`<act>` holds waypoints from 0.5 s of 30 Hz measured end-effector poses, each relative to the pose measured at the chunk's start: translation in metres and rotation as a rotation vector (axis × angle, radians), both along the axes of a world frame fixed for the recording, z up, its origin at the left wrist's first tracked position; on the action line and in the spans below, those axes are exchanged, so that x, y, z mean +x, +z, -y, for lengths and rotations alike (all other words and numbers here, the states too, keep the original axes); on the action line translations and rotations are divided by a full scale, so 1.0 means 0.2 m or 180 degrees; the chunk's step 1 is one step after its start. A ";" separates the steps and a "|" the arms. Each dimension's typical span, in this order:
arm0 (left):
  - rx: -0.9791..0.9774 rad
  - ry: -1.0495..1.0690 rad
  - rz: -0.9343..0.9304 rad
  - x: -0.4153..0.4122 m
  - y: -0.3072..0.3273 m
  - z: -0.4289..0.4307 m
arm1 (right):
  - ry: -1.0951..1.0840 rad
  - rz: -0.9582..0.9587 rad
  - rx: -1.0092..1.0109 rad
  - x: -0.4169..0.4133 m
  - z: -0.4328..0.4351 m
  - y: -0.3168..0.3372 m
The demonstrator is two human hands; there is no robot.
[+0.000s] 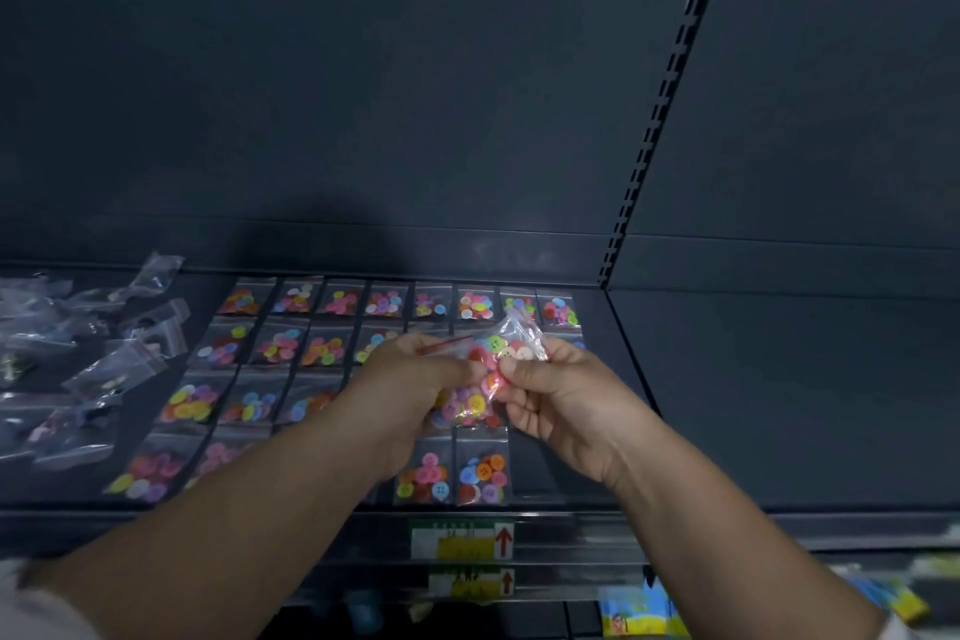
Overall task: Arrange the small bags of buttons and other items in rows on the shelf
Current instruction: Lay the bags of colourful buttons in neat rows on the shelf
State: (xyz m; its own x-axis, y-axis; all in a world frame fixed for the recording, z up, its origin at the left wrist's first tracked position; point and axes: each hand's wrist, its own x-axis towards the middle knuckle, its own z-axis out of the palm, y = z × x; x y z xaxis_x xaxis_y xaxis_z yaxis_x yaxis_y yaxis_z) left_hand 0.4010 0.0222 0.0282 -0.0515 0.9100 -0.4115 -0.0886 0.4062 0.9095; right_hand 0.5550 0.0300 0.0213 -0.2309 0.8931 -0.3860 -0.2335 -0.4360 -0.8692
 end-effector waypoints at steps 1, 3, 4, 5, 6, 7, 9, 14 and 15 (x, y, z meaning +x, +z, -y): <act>-0.0108 -0.0005 0.0123 0.00 0.00 0.00 | 0.0032 0.0092 0.0016 0.03 0.00 0.00; -0.0253 0.0022 0.0285 -0.02 0.01 0.01 | 0.0157 0.0381 0.0074 0.09 0.00 0.01; -0.0272 0.0029 0.0294 -0.03 0.01 0.01 | 0.0236 0.0583 0.0107 0.13 0.01 0.02; -0.0274 0.0027 0.0273 -0.04 0.00 0.01 | 0.0306 0.0856 0.0151 0.17 0.01 0.01; -0.0259 0.0023 0.0251 -0.05 0.00 0.01 | 0.0368 0.1173 0.0197 0.20 0.02 0.01; -0.0234 0.0024 0.0239 -0.06 -0.01 0.01 | 0.0431 0.1496 0.0254 0.23 0.02 0.00; -0.0199 0.0021 0.0188 -0.07 -0.02 0.02 | 0.0594 0.2104 0.0363 0.27 0.03 -0.03; -0.0120 0.0031 0.0071 -0.04 -0.01 0.06 | 0.0889 0.2739 0.0438 0.26 0.07 -0.11; -0.0095 0.0020 0.0059 -0.03 -0.01 0.06 | 0.0929 0.2783 0.0491 0.25 0.07 -0.12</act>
